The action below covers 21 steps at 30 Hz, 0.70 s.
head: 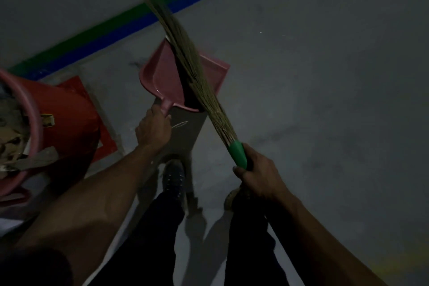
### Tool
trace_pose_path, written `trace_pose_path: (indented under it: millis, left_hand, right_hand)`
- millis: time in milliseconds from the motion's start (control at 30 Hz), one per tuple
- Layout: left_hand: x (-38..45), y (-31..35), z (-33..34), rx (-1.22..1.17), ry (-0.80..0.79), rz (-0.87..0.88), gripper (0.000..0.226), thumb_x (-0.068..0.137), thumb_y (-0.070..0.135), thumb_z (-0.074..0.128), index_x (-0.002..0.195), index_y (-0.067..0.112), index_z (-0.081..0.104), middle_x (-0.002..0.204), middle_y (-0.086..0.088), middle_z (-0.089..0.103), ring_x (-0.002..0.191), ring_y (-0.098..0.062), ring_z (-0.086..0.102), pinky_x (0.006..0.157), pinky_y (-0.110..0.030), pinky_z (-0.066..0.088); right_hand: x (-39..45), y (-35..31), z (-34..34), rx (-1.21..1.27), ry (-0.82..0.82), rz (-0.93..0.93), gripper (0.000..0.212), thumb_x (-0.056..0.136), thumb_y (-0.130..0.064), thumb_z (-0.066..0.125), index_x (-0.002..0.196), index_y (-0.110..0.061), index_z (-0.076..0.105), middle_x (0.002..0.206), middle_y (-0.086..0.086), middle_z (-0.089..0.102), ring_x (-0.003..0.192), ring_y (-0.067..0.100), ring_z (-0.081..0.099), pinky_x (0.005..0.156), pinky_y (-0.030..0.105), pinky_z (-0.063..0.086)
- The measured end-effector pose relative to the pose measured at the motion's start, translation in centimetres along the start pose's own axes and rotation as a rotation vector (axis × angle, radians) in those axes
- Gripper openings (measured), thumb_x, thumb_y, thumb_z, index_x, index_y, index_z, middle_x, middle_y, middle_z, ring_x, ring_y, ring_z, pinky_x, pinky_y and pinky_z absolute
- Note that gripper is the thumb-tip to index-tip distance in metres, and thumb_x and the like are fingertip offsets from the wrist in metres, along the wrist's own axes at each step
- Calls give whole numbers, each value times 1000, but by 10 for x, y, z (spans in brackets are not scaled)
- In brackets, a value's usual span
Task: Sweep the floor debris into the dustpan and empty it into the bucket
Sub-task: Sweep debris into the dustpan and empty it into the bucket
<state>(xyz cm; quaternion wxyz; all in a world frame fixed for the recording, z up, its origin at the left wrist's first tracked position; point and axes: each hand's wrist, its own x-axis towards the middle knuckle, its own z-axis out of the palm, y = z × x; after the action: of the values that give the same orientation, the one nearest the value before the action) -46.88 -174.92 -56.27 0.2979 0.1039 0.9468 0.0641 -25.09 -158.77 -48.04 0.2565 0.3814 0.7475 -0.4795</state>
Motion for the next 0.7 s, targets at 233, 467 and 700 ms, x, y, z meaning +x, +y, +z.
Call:
trace_pose_path:
  millis: [233, 467, 700]
  left_hand:
    - [-106, 105, -84, -114, 45, -37, 33, 99, 29, 47, 120, 3, 47, 122, -23, 54, 107, -42, 55, 85, -47, 43]
    - [-187, 207, -158, -187, 85, 17, 33, 99, 27, 47, 120, 1, 48, 118, -20, 56, 104, -37, 57, 84, -43, 43]
    - [-202, 304, -216, -185, 118, 97, 31, 99, 27, 48, 118, 3, 50, 114, -18, 57, 100, -35, 58, 82, -42, 45]
  right_hand:
    - [-107, -5, -128, 200, 57, -33, 64, 79, -26, 67, 140, -34, 48, 102, -4, 66, 66, 2, 58, 56, 20, 45]
    - [-198, -6, -246, 376, 224, -55, 60, 75, -26, 67, 128, -48, 52, 84, 1, 66, 42, 12, 53, 41, 29, 46]
    - [-217, -16, -354, 350, 401, -78, 62, 85, -18, 68, 143, -30, 47, 84, 2, 64, 44, 14, 58, 41, 28, 48]
